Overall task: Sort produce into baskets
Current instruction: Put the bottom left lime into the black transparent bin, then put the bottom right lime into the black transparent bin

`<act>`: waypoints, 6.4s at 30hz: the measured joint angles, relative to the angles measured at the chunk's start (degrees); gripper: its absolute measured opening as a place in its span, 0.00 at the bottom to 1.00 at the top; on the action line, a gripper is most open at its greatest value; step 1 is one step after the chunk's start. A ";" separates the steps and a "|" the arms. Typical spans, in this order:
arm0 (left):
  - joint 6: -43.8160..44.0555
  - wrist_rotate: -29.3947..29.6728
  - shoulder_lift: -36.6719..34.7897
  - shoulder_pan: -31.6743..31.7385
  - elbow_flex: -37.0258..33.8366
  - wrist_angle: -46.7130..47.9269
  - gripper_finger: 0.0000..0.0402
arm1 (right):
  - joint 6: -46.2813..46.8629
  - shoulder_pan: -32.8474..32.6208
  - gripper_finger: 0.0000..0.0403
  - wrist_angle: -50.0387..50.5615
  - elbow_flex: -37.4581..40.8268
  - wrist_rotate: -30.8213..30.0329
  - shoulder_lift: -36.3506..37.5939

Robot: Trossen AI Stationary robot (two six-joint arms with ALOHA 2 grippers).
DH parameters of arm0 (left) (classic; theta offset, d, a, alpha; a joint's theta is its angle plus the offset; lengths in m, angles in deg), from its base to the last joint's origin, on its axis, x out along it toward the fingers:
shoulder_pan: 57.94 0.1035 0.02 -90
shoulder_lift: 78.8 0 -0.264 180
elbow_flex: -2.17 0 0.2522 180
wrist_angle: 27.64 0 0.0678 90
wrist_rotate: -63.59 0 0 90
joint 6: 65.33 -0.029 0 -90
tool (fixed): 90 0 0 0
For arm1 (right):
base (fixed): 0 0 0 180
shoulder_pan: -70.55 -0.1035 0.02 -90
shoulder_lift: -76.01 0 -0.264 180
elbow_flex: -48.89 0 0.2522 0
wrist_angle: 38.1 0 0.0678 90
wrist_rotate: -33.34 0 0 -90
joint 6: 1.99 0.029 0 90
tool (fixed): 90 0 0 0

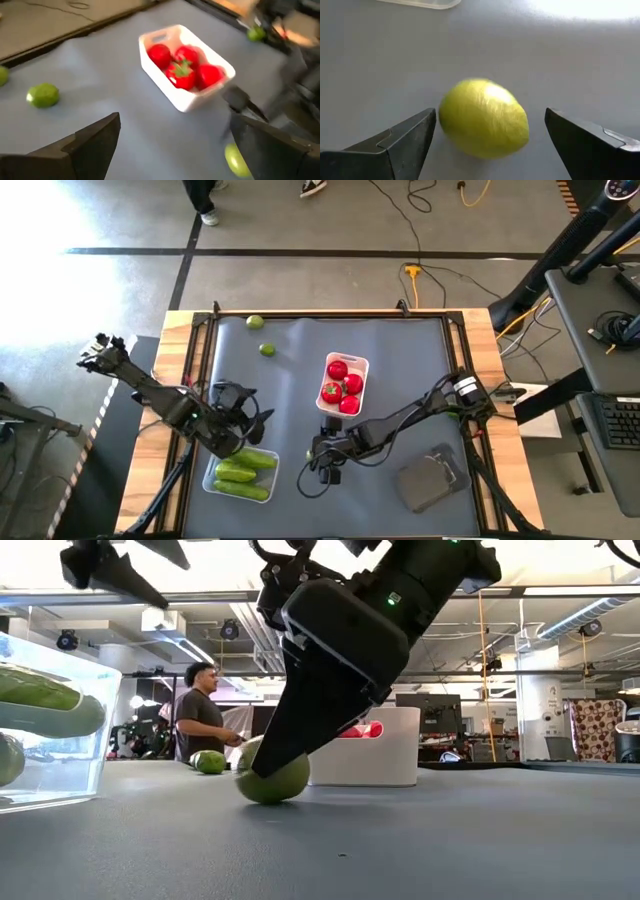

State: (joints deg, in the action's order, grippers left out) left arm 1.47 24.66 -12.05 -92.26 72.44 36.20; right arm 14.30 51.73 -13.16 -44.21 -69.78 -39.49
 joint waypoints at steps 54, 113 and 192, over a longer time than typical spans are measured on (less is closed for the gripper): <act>-6.67 14.14 8.01 0.13 -1.01 -15.96 0.90 | 73.81 -25.96 0.62 42.15 16.22 4.08 21.64; -7.86 5.44 7.95 0.46 -1.02 -19.05 0.90 | 0.53 24.87 0.90 69.43 33.86 16.20 22.34; -12.41 -3.14 9.44 0.66 -1.02 -23.78 0.90 | 71.31 -21.40 0.60 42.82 24.16 21.53 30.37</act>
State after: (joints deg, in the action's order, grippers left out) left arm -10.94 21.52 -2.61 -91.60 71.42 12.41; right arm 85.61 30.33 29.65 -20.04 -48.25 -9.12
